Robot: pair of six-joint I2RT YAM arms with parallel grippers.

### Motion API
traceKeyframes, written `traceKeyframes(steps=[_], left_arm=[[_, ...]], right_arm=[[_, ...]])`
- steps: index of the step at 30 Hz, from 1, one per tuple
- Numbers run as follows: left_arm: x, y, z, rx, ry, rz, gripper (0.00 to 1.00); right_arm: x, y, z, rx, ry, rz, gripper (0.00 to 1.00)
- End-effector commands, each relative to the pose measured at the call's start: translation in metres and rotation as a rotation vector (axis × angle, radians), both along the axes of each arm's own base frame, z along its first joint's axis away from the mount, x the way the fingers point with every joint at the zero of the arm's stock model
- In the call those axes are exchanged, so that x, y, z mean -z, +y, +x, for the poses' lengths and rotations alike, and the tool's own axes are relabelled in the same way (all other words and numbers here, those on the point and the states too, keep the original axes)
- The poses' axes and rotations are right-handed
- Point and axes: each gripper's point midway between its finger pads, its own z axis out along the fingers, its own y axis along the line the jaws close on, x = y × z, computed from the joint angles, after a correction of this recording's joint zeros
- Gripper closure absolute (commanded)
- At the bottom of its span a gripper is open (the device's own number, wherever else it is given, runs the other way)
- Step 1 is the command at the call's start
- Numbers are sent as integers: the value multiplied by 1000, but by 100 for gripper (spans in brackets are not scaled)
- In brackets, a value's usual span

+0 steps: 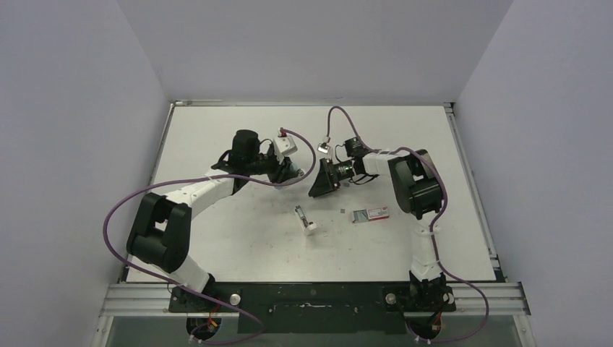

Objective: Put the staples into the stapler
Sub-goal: Pick up the stapler from the center of the board.

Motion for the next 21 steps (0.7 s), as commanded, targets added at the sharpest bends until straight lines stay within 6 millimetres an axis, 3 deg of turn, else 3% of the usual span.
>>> traceKeyframes(steps=[1, 8, 21], left_arm=[[-34, -12, -2, 63, -78, -62, 100], [-31, -19, -10, 98, -72, -55, 100], [-26, -27, -11, 113, -70, -37, 100]], right_arm=[[37, -16, -1, 68, 50, -159, 19], [18, -9, 13, 71, 44, -119, 17], [-22, -2, 21, 64, -8, -32, 18]])
